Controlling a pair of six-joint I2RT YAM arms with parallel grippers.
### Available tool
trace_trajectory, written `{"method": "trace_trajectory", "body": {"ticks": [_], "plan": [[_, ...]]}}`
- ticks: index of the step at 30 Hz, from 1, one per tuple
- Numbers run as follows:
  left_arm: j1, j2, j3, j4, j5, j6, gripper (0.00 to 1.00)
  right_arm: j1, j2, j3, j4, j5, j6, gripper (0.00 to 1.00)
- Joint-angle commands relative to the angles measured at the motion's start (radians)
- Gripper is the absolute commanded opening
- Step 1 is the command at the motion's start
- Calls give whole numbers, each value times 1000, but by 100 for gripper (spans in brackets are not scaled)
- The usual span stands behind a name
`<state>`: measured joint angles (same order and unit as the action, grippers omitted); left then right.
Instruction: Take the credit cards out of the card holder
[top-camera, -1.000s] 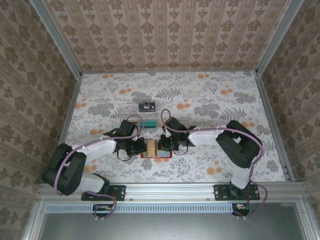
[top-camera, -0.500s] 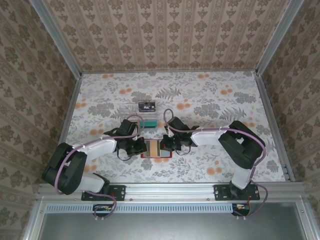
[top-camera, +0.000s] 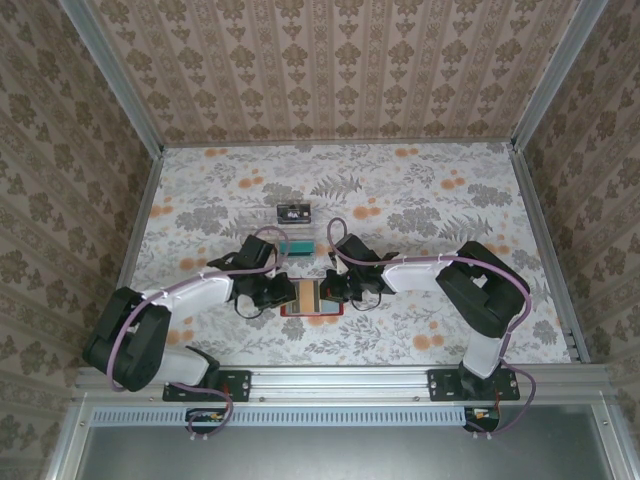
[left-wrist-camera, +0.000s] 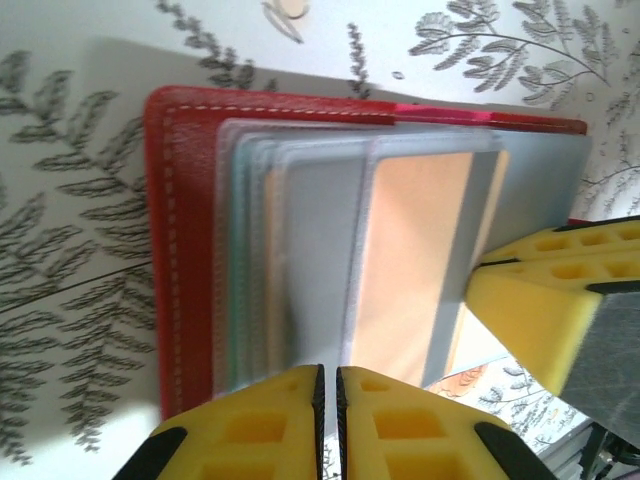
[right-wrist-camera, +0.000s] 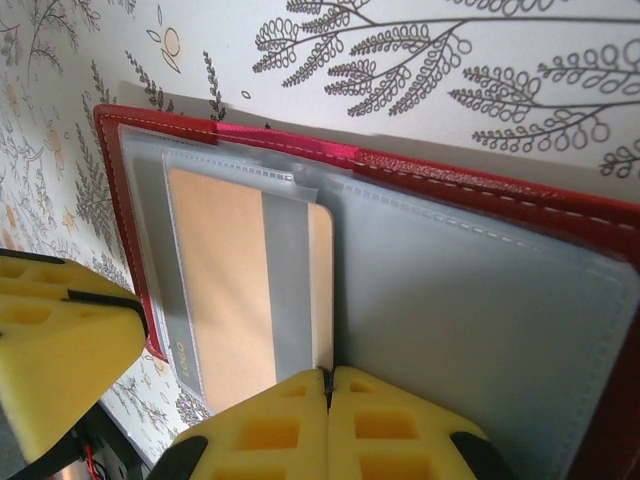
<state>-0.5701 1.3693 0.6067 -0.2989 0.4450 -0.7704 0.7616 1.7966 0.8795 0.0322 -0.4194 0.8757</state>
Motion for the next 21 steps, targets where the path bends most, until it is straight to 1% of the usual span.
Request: {"method": "trace_trajectory", "body": {"ticks": [1,9,15,17,21], "plan": [[-18,30,36,24,30,6,14,-2,27,5,-6,-4,9,2],[-45,79,57,21,18,1,12,-2,27,7,-5,-3,11,2],[-34,118,48,-62,-51,2,0,-1,19,-4,-14,5,6,2],[-23,126,36,-75,-60,1,0,-3,16,-8,-24,7,-1,0],[-10,106,17,-95,-80,-1,0,-12,0,-18,-41,23,-13,0]]}}
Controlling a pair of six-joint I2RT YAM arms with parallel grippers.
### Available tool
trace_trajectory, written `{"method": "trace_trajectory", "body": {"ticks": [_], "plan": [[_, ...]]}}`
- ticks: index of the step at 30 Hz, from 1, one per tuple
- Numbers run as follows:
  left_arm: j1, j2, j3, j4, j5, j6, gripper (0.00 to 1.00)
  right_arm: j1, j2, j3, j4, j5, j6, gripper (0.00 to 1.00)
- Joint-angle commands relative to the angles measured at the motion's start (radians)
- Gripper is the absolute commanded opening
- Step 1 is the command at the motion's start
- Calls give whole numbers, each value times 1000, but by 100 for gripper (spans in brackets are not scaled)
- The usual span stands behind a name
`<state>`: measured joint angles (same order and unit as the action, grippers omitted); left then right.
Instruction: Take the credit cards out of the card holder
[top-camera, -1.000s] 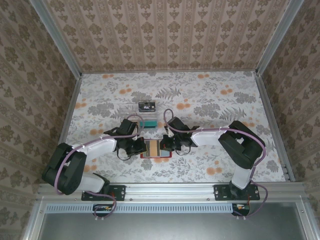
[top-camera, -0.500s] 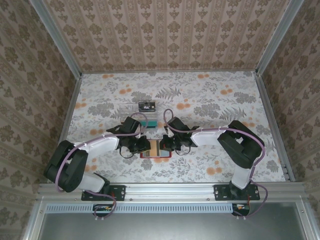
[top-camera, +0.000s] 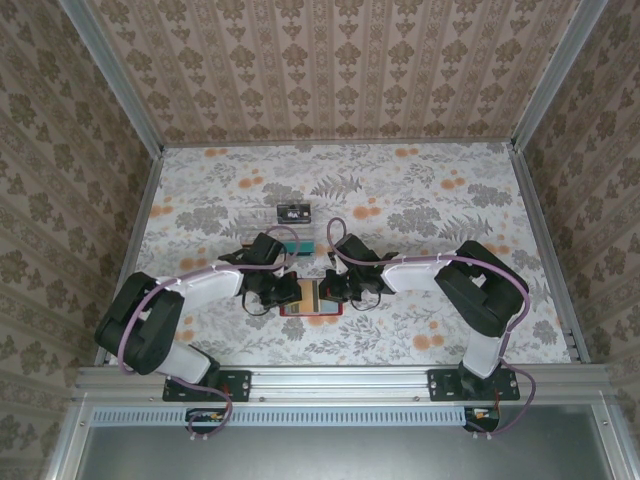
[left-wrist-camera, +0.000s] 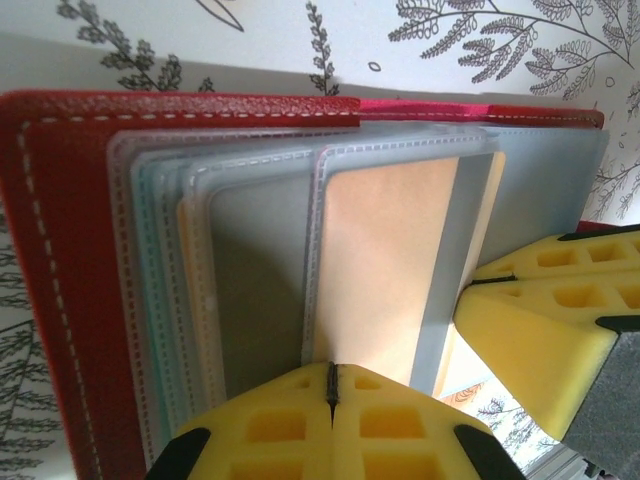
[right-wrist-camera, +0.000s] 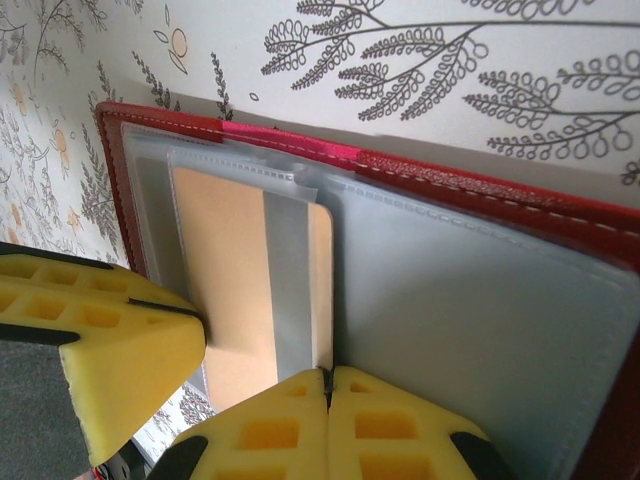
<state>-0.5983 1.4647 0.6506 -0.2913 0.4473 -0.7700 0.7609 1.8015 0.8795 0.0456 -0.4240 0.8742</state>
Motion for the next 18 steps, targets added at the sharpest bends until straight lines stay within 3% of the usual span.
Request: {"method": "trace_trajectory", "body": {"ticks": [1,18], "plan": [[21,5,-31,-104,-83,-1,0,-14,-8,-24,-54,28,-13,0],[37,-89,-45,-112,-82,-1,0,-27,-27,-36,-50,23,-11,0]]}}
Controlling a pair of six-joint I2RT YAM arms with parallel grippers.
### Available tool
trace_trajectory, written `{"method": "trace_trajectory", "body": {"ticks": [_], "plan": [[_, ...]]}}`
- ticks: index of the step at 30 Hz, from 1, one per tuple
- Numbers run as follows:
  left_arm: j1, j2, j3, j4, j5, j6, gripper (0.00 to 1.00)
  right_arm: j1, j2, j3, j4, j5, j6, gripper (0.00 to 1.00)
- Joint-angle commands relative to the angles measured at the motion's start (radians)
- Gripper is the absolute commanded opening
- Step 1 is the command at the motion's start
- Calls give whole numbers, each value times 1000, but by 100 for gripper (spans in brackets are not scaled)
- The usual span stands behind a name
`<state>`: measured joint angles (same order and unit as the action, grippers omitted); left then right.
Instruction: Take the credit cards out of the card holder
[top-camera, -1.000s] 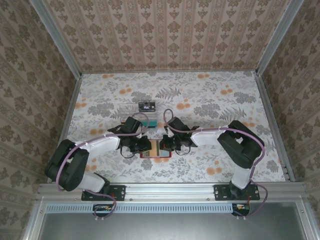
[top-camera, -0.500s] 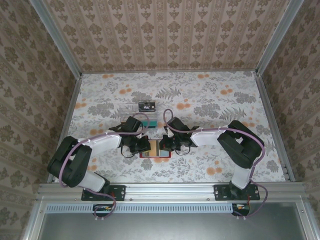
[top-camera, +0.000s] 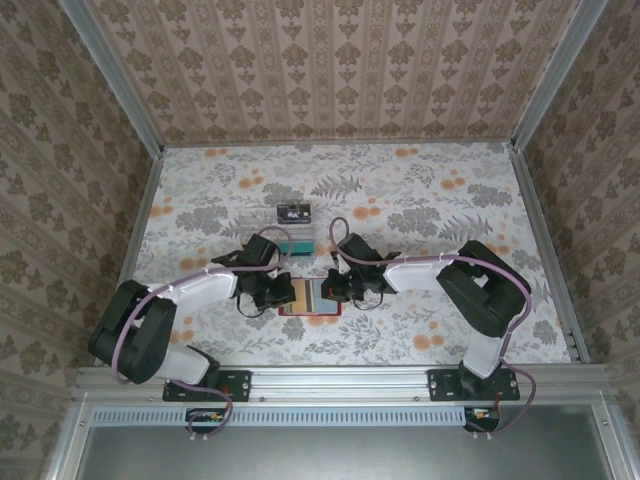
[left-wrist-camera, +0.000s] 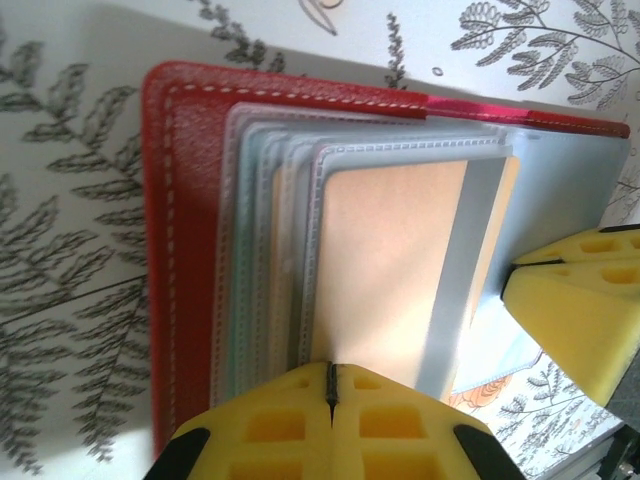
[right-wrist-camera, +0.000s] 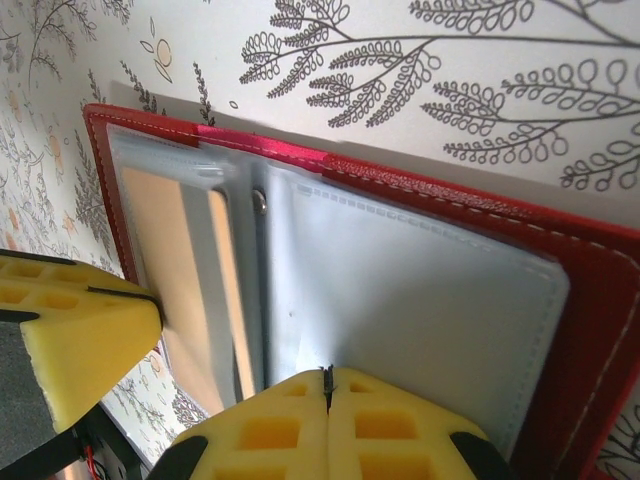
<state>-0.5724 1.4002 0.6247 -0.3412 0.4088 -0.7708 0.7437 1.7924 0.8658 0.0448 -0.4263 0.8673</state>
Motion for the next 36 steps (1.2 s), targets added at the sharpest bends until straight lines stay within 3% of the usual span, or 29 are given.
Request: {"method": "trace_trajectory", "body": {"ticks": [1,11,18,36], "plan": [[11,-31,-17,-61,-35,5,1,-8,-18,-24,-42,20,-2,0],[11,-86,6,-41,1,18,16,11,-37,25,-27,6,-9,11],[11,-40,-27,10,27,18,8,17,-21,47,2,-24,2,14],[11,15,-54,23,15,11,3,25,70,63,72,-81,37,18]]}}
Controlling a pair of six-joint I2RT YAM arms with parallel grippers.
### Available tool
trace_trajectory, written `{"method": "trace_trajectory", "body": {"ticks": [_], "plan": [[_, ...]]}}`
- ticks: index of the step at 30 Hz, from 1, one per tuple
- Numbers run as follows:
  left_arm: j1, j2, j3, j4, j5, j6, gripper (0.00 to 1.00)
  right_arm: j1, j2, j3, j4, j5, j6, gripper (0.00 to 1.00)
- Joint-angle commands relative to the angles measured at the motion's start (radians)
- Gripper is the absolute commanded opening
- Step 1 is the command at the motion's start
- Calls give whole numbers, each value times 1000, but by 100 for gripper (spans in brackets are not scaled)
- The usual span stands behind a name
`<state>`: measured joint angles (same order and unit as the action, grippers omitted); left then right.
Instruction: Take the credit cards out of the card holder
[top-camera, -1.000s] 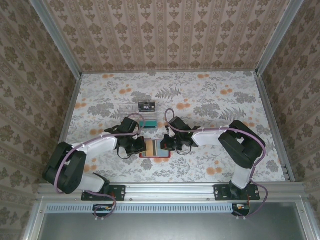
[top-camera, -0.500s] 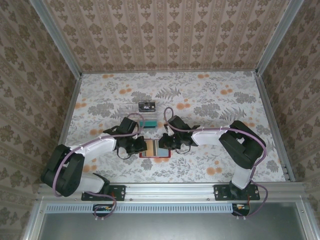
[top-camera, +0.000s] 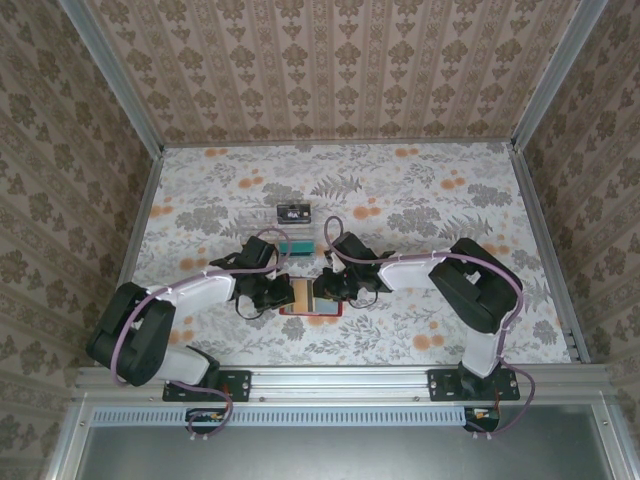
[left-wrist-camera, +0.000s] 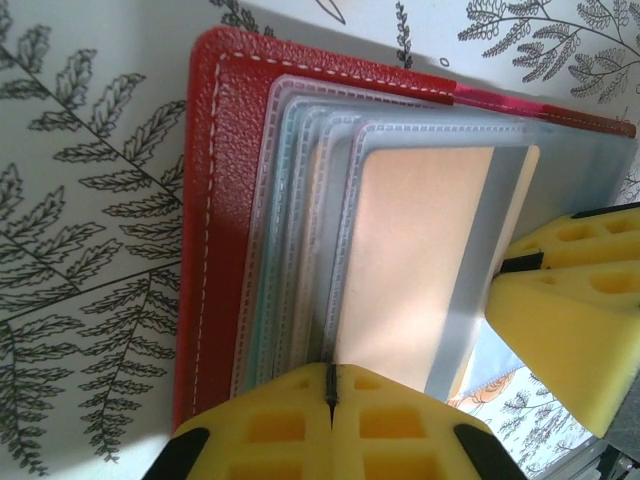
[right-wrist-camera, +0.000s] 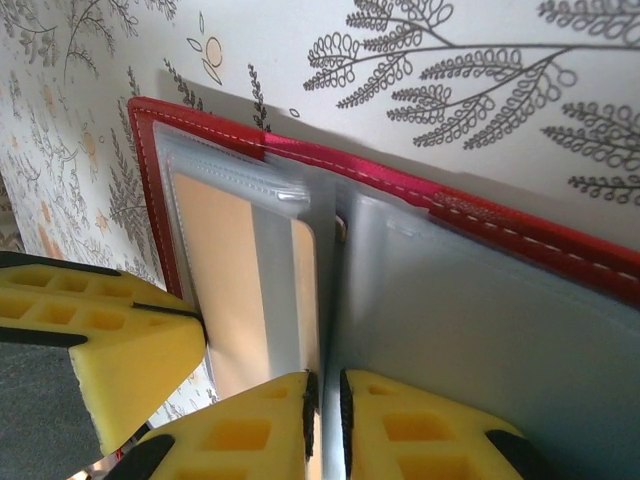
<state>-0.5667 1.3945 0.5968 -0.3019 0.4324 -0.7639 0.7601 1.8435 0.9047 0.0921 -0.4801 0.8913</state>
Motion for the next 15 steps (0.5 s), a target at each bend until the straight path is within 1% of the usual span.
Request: {"method": "trace_trajectory", "body": {"ticks": [1,3,5,9,15], "plan": [[5,21,-25,-17,-9,2,3,9,21,26,24,-29,14,15],[5,19,-25,-18,-10,2,2,9,22,26,25,-29,13,7],[5,18,-26,-20,-12,3,1,8,17,21,20,-24,12,0],[5,14,-23,-35,-25,1,0,6,-2,7,-3,-6,-1,0],[19,9,-34,-55,-38,2,0,-23,-44,-41,-20,6,-11,0]]}}
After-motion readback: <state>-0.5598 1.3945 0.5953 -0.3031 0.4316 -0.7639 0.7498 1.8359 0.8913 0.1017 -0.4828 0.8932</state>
